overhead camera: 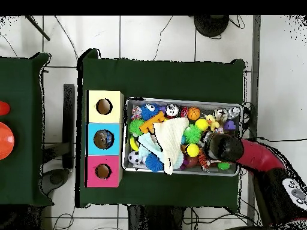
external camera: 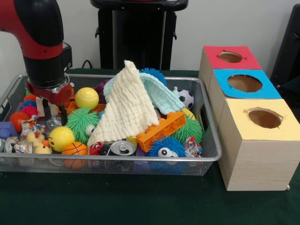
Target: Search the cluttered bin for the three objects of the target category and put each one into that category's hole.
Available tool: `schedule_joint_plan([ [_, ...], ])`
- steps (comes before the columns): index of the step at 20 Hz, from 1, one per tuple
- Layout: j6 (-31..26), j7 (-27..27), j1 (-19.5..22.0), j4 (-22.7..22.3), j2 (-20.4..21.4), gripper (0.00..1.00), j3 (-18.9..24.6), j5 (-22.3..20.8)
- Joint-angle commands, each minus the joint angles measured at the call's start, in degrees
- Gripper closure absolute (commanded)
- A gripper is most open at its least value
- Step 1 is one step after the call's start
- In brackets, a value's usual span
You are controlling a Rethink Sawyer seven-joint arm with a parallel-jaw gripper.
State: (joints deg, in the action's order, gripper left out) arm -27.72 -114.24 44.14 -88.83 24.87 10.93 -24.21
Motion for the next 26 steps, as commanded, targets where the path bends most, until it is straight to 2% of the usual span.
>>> schedule_joint_plan([
  [1, -0.41, 9.96, 0.1, -1.15, -4.07, 0.0, 5.34, -6.01],
  [4, 2.53, 8.12, -0.46, 0.13, -5.9, 0.0, 4.37, -8.06],
  [7, 3.04, 7.89, -0.42, 0.87, -6.64, 0.0, 4.09, -9.36],
  [18, 0.58, 9.18, 0.74, -0.35, -3.5, 0.0, 4.72, -10.17],
  [26, 4.89, 7.69, 0.43, 3.46, -8.47, 0.0, 4.67, -12.95],
])
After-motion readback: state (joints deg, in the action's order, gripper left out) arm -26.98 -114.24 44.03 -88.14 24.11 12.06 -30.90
